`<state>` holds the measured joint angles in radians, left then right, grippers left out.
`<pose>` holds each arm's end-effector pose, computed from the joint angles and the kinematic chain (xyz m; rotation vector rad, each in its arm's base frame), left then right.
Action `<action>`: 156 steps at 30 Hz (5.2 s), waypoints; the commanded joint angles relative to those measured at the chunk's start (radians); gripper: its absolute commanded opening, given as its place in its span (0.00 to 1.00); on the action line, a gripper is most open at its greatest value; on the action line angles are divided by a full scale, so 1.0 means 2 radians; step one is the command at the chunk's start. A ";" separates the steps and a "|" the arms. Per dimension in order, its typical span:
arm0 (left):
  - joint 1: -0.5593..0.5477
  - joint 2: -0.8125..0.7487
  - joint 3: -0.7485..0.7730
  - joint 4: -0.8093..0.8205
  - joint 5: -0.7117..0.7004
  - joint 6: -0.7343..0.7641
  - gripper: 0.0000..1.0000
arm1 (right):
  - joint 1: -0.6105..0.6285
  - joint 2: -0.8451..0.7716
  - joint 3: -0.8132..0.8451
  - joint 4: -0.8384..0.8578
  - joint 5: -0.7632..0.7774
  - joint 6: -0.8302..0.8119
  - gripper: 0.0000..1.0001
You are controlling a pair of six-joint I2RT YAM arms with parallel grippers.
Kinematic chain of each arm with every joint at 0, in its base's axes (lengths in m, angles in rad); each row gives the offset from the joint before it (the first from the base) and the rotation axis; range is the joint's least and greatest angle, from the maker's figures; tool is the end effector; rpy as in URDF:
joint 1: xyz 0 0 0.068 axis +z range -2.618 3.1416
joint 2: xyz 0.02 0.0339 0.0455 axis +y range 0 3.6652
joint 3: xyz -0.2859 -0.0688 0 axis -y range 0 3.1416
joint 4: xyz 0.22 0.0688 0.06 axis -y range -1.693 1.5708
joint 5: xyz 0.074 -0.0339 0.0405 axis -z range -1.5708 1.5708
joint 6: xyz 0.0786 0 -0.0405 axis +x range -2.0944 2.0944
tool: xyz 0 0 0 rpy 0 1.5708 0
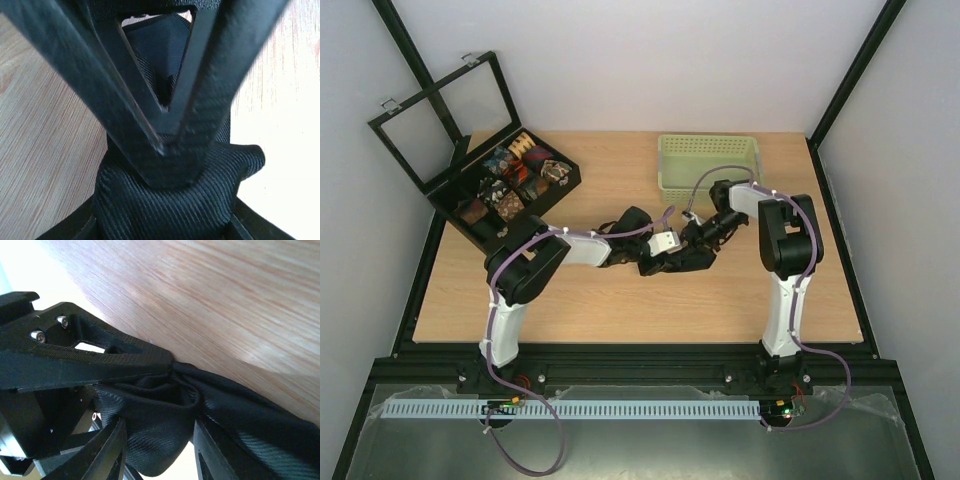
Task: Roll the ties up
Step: Roll the tie at the center of the board.
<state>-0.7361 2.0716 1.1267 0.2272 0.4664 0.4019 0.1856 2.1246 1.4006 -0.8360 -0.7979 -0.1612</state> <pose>0.3049 -0.3239 0.1263 1.4366 1.7892 -0.7067 0.3595 0.1247 0.1270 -0.5059 2.8499 1.2203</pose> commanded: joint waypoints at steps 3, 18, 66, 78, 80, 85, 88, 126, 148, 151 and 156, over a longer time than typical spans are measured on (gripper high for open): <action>-0.003 0.017 0.000 -0.083 -0.029 -0.002 0.43 | 0.028 -0.001 0.019 -0.023 0.028 0.009 0.34; 0.009 -0.017 -0.010 -0.038 0.030 -0.011 0.74 | -0.007 0.035 -0.023 0.021 0.084 -0.023 0.02; 0.003 0.000 -0.027 -0.058 -0.020 0.013 0.47 | 0.036 0.019 0.015 -0.002 0.067 0.017 0.21; 0.006 0.002 0.011 -0.066 0.011 0.007 0.64 | 0.011 0.034 -0.008 -0.003 0.108 -0.013 0.01; 0.007 -0.003 0.011 -0.055 0.024 0.005 0.72 | 0.009 0.036 -0.015 0.004 0.113 -0.013 0.01; 0.008 -0.007 0.009 -0.013 0.062 -0.007 0.76 | 0.002 0.044 -0.026 0.024 0.124 -0.007 0.01; 0.006 0.005 0.017 0.019 0.073 -0.020 0.76 | 0.000 0.053 -0.023 0.034 0.127 0.001 0.01; -0.011 -0.002 -0.042 -0.040 -0.039 0.053 0.55 | 0.040 0.012 0.006 -0.003 0.065 0.041 0.03; -0.011 0.007 0.007 0.040 0.073 0.012 0.78 | -0.010 0.053 -0.039 0.011 0.102 0.018 0.01; -0.012 0.017 0.011 0.035 0.072 0.020 0.73 | -0.010 0.064 -0.021 0.009 0.102 0.018 0.01; -0.013 0.015 -0.002 -0.008 0.047 0.046 0.57 | -0.012 0.057 -0.005 -0.008 0.102 0.004 0.11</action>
<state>-0.7547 2.0853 1.1328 0.2806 0.5755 0.4530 0.1566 2.1834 1.3830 -0.8970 -0.7792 -0.1318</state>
